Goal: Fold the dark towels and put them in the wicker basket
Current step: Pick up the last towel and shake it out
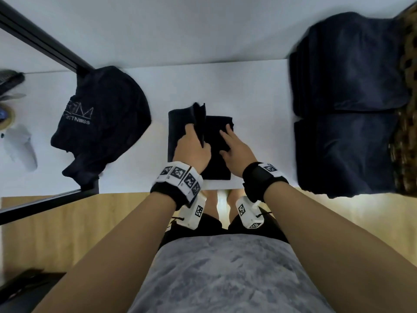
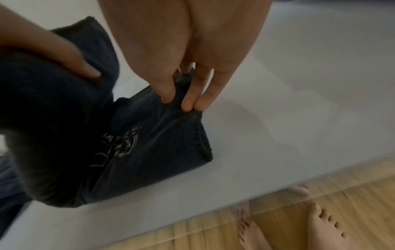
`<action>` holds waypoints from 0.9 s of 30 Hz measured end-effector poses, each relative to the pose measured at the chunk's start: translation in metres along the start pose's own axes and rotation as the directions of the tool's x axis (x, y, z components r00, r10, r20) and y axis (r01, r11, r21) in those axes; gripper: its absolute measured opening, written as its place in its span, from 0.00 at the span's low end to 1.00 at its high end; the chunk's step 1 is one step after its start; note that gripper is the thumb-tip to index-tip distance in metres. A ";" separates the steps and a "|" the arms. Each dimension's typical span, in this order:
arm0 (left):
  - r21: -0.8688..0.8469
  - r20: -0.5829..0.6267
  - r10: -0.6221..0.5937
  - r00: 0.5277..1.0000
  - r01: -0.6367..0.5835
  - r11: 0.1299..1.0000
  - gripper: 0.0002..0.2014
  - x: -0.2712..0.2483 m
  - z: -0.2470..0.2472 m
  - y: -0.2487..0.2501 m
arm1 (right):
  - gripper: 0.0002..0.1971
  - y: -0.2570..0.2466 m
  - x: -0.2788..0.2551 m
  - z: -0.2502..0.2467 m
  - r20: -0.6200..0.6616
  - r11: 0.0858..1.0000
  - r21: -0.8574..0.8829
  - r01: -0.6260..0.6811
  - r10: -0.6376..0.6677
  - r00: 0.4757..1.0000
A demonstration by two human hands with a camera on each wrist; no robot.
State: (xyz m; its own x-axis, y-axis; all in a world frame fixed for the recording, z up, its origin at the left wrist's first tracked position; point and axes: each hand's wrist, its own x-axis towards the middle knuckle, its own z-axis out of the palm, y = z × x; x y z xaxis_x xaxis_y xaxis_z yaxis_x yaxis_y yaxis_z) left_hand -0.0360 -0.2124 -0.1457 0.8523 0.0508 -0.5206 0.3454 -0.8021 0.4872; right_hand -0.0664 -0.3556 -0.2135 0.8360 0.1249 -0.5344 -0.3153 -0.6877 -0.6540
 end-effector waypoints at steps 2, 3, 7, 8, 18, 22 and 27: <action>0.024 0.026 0.027 0.999 -0.027 0.999 0.26 -0.003 0.017 0.009 | 0.33 0.001 -0.002 -0.003 0.003 0.998 0.062 -0.009 0.009 1.000; 0.034 0.045 0.032 0.998 -0.034 0.999 0.26 -0.003 0.024 0.012 | 0.33 0.001 -0.003 -0.005 0.007 0.995 0.099 -0.014 0.013 1.000; 0.081 0.184 0.069 0.980 -0.085 0.993 0.31 -0.007 0.046 0.014 | 0.32 -0.004 -0.009 -0.015 -0.006 0.944 0.324 -0.064 0.070 0.998; 0.070 0.217 0.083 0.973 -0.101 0.992 0.31 -0.008 0.049 0.012 | 0.31 -0.006 -0.009 -0.017 -0.024 0.929 0.360 -0.090 0.105 0.994; -0.047 -0.263 -0.001 0.965 -0.012 0.999 0.11 0.004 0.008 -0.048 | 0.19 -0.007 0.012 -0.013 -0.086 0.858 0.339 -0.386 0.437 0.895; -0.153 -0.106 -0.272 0.956 0.255 0.955 0.27 0.019 0.000 -0.065 | 0.20 -0.011 0.017 -0.010 -0.085 0.820 0.319 -0.475 0.524 0.847; -0.293 0.137 -0.290 0.947 0.318 0.902 0.25 0.031 0.000 -0.068 | 0.16 -0.016 0.018 -0.009 0.056 0.812 0.367 -0.454 0.468 0.882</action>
State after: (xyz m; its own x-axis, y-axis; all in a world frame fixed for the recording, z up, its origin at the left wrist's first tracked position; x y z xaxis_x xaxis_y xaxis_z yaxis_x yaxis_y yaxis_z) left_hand -0.0333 -0.1562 -0.1952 0.6532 0.1993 -0.7305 0.6978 -0.5328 0.4787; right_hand -0.0422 -0.3491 -0.2074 0.5646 -0.1713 -0.8074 -0.8004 -0.3523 -0.4850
